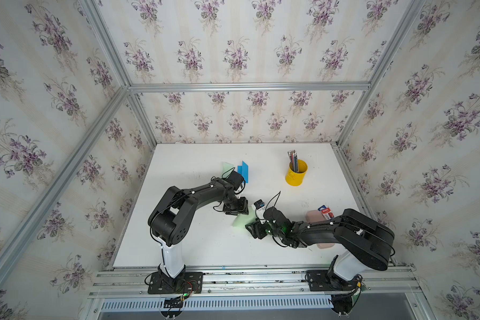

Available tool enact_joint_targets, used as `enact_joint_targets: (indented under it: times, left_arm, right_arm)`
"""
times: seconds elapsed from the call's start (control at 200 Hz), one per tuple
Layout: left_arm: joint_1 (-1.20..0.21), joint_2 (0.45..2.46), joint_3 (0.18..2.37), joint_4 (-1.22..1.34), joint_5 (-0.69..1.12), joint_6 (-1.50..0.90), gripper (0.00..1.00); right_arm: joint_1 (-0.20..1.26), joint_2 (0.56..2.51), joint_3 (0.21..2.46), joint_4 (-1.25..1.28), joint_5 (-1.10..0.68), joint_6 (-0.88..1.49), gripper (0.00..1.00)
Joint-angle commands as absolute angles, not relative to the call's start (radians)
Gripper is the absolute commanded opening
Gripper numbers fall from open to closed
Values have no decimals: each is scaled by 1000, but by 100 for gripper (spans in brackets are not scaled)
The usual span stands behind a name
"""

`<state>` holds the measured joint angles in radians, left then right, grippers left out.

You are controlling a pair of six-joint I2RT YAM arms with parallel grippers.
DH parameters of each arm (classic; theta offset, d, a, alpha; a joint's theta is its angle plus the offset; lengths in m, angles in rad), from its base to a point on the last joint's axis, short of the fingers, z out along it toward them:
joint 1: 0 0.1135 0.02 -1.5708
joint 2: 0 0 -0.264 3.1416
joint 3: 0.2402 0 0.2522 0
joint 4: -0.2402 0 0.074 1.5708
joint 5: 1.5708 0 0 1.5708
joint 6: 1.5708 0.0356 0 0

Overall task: Fold the square paper along the opposite sides
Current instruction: Pick up the paper from the center of the board.

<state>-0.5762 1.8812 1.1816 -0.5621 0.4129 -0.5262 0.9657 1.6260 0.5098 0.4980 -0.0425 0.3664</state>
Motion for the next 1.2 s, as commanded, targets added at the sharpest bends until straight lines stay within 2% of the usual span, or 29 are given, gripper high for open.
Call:
enact_joint_targets:
  times: [0.0, 0.23, 0.245, 0.485, 0.794, 0.934, 1.194]
  left_arm:
    - [-577, 1896, 1171, -604, 371, -520, 59]
    - [-577, 1908, 1166, -618, 364, -514, 56]
    - [-577, 1907, 1167, -619, 351, -513, 52]
    - [-577, 1898, 1149, -616, 321, -511, 32]
    - [-565, 1826, 1160, -603, 318, -499, 14]
    - [-535, 1751, 1175, -564, 353, -481, 13]
    - [-435, 1542, 1137, -382, 594, -448, 15]
  right_arm:
    - [967, 1645, 518, 458, -90, 355, 70]
    - [968, 1648, 519, 467, -94, 355, 70]
    - [967, 1647, 516, 470, -93, 358, 70]
    - [961, 1631, 502, 476, -94, 365, 70]
    - [893, 1503, 530, 395, -110, 363, 71]
    - [808, 1418, 553, 373, -198, 395, 71]
    - [624, 1379, 580, 578, -577, 596, 70]
